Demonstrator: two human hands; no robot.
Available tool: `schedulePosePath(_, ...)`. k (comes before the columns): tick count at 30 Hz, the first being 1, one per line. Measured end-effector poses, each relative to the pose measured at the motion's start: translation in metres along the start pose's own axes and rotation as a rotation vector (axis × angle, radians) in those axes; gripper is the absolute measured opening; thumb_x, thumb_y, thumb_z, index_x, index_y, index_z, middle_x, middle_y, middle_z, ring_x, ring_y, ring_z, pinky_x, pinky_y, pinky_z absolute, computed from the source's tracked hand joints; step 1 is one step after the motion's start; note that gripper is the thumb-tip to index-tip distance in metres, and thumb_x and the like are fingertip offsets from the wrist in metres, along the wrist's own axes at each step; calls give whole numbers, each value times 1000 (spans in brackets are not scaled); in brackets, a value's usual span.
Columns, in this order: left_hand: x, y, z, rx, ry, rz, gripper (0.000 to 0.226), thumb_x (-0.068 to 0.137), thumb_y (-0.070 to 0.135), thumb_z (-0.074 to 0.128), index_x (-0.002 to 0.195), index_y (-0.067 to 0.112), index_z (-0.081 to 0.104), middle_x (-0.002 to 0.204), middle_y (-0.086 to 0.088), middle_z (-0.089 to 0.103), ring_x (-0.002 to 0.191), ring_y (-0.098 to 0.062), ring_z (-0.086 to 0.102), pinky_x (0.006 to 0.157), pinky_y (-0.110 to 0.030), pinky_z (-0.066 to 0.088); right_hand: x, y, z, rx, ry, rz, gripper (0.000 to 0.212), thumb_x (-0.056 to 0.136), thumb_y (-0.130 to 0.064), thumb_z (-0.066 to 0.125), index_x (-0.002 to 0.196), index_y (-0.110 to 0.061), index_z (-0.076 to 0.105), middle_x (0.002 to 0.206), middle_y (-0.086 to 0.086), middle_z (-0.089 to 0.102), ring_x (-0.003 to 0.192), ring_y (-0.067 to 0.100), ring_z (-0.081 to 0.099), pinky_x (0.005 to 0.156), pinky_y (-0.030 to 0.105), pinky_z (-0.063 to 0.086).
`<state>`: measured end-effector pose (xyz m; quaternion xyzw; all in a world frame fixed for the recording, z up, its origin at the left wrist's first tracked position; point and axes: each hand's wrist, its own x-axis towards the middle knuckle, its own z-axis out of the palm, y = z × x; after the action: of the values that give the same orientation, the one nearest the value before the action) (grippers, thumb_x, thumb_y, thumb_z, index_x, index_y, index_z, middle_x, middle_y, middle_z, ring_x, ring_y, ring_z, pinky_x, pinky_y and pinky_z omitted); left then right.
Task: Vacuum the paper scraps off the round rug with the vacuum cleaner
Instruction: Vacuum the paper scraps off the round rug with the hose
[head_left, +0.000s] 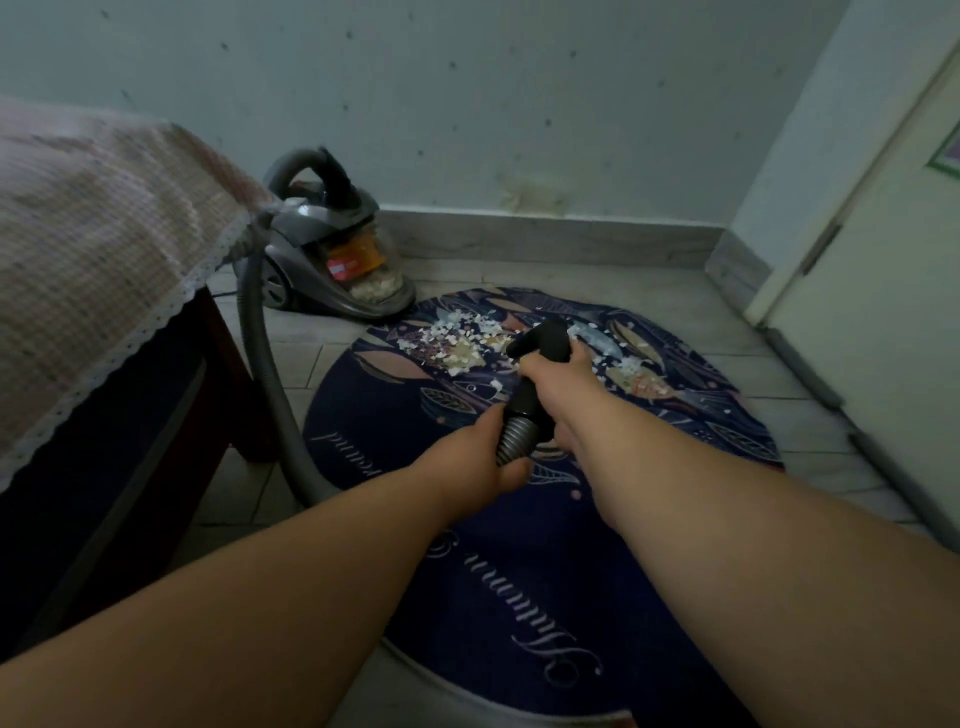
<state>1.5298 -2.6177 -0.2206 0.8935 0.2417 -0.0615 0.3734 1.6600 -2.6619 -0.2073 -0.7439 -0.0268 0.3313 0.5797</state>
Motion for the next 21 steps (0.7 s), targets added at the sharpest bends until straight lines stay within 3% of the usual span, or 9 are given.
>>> schedulePosePath(5, -11, 38, -15, 72, 6, 66, 68, 92, 41, 55, 146, 23, 18, 107, -2, 54, 79, -15, 58, 72, -30, 46, -26, -25, -26, 137, 45, -10, 83, 90, -12, 64, 155, -37, 18, 123, 16, 52, 96, 34, 59, 86, 52, 56)
schedulePosePath(8, -20, 47, -26, 141, 19, 96, 70, 93, 41, 54, 148, 21, 17, 112, -7, 56, 81, -14, 55, 74, -27, 45, -36, -29, -27, 214, 69, -41, 77, 92, -17, 65, 153, -36, 21, 118, 15, 53, 96, 35, 61, 87, 56, 56)
schedulePosePath(11, -29, 39, -29, 150, 8, 79, 73, 92, 41, 55, 150, 21, 13, 124, -10, 55, 86, -16, 56, 76, -27, 46, -40, -18, -17, 235, 81, -23, 86, 90, -25, 69, 155, -38, 15, 127, 15, 53, 95, 35, 62, 84, 55, 57)
schedulePosePath(14, -29, 20, -32, 177, -26, 65, 78, 91, 41, 57, 150, 21, 11, 125, -10, 55, 94, -21, 60, 79, -29, 48, -39, -5, -1, 255, 93, 23, 88, 85, -28, 75, 154, -35, 21, 135, 15, 51, 96, 35, 62, 83, 54, 57)
schedulePosePath(17, -17, 10, -36, 222, -42, 51, 81, 90, 38, 57, 151, 19, 7, 129, -12, 53, 104, -24, 58, 87, -32, 48, -28, 0, 5, 305, 116, 38, 81, 87, -22, 74, 152, -31, 27, 123, 10, 55, 94, 31, 60, 88, 52, 55)
schedulePosePath(21, 2, 6, -28, 181, -34, 75, 76, 88, 32, 59, 148, 17, 14, 124, -12, 54, 105, -25, 56, 86, -32, 46, -10, 0, 4, 284, 175, 64, 81, 88, -18, 71, 152, -31, 24, 96, 3, 48, 96, 30, 59, 92, 55, 54)
